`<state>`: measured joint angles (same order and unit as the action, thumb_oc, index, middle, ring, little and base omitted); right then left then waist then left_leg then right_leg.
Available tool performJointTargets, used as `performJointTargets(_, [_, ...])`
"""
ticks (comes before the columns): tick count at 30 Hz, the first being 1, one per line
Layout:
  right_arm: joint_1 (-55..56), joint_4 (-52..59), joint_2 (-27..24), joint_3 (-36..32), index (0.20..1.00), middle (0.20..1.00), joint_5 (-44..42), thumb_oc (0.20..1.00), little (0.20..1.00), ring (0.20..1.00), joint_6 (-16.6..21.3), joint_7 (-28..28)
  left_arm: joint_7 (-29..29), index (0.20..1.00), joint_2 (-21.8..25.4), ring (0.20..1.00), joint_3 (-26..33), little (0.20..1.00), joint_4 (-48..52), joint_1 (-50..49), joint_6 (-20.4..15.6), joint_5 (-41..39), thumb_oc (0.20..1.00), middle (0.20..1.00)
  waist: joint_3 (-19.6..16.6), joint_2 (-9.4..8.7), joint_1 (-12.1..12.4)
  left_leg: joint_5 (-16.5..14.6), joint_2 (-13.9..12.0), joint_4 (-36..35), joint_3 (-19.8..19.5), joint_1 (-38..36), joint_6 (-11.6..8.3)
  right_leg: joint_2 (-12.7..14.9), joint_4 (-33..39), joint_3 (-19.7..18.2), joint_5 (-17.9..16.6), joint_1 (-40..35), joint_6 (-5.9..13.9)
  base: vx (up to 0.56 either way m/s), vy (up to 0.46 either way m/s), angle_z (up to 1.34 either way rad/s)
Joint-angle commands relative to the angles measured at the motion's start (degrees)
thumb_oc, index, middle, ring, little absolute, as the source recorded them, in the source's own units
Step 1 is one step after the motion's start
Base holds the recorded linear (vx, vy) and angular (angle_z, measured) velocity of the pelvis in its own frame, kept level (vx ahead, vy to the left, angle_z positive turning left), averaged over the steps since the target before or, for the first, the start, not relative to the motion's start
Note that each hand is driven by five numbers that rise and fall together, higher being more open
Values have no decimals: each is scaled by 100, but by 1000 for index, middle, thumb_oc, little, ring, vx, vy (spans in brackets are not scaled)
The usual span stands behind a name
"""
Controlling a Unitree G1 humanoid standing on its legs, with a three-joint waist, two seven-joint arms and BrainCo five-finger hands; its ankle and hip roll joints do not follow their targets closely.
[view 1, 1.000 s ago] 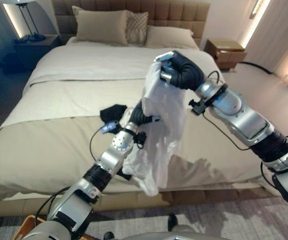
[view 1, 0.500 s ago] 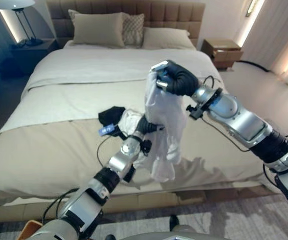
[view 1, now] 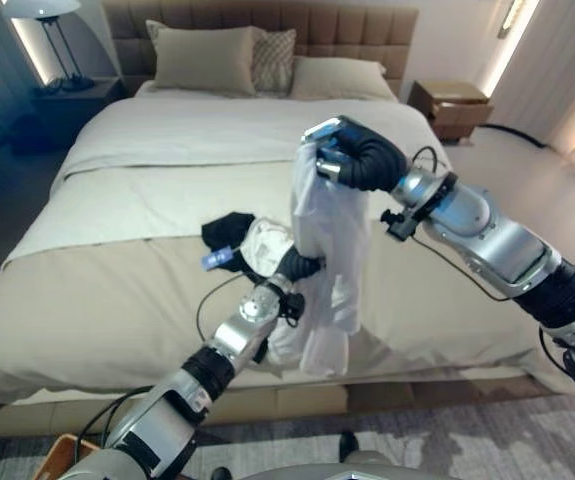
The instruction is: Pick up clothes into the bucket
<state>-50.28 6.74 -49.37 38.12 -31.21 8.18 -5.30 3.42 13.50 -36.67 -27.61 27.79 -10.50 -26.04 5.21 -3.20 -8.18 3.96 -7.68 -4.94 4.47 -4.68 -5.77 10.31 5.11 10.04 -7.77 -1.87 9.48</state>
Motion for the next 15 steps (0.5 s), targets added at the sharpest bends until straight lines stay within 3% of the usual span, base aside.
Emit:
performJointTargets(1, [-378,373,-19,-584,200,200,-480,200,200,200,439,49,-27,200,147,200,252,200,433,109,-294,-260,200,200,52,-336,201,-443,35,639,113,152,-36,393,-304,261,253,-344,327,1,-6,4])
performJointTargets(15, [22,344,156,-905,200,200,-237,200,200,200,418,122,79,200,278,200,620,200,901,-18,-357,-522,200,200,65,-301,272,-435,58,653,72,200,-41,417,-287,360,241,-378,333,-4,-2,5])
